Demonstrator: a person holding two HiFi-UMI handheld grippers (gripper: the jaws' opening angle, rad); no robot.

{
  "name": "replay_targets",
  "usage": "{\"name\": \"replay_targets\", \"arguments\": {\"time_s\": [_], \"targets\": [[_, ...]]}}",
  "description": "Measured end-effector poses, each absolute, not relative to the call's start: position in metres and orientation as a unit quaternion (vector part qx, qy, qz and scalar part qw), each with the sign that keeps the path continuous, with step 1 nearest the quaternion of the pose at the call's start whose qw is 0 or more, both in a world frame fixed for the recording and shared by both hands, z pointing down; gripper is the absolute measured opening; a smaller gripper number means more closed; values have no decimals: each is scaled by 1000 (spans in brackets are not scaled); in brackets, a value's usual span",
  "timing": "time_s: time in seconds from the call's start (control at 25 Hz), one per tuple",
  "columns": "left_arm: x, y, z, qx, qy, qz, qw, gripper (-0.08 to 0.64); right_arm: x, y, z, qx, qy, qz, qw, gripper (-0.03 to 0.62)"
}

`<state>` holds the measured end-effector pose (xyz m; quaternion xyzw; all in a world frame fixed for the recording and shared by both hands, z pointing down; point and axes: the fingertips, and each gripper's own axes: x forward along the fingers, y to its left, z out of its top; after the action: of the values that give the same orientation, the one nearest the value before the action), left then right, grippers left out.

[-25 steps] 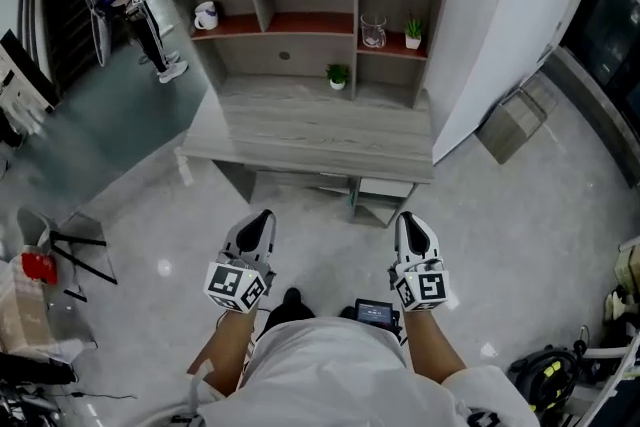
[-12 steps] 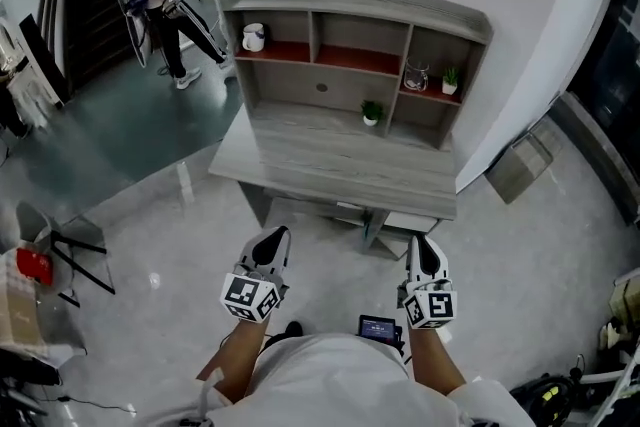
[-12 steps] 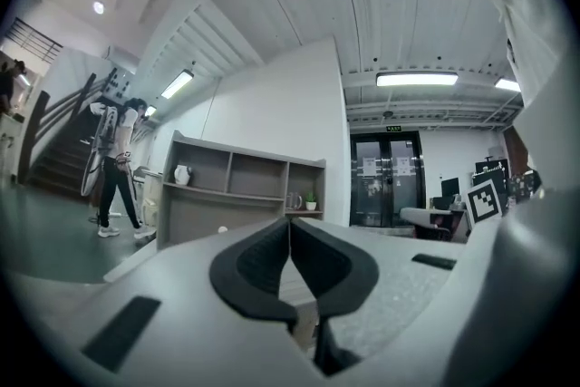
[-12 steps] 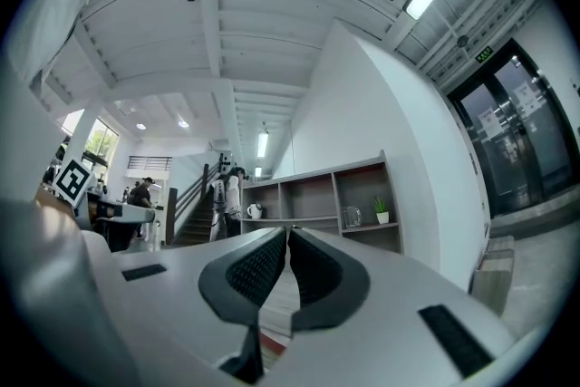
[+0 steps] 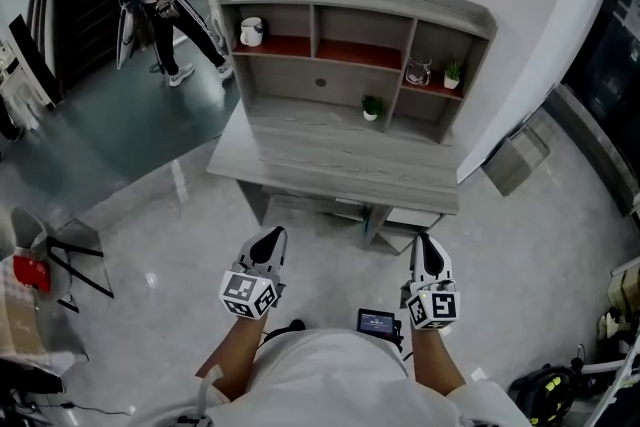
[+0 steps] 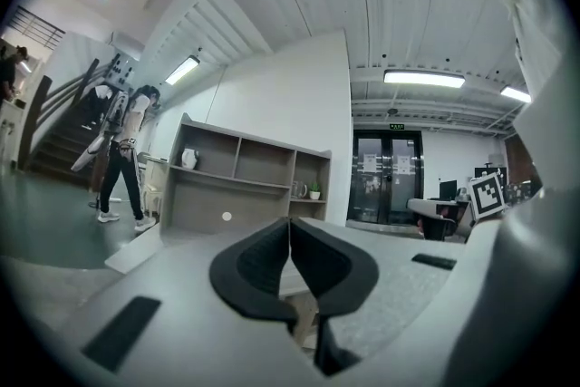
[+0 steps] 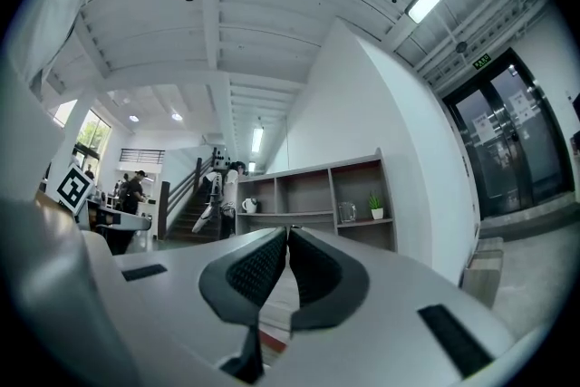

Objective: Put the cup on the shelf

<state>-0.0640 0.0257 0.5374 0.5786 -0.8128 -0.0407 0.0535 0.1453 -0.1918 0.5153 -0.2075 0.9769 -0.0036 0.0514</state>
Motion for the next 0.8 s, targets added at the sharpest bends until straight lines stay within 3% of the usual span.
{"name": "replay_targets", "arguments": {"time_s": [0.52, 0.8], "targets": [[-81, 22, 508, 574, -817, -46, 31, 14, 140, -196, 508, -203, 977, 4, 59, 38], [-50, -10, 527, 584, -811, -16, 29, 14, 165, -221, 522, -207, 978, 1, 35, 38]]}}
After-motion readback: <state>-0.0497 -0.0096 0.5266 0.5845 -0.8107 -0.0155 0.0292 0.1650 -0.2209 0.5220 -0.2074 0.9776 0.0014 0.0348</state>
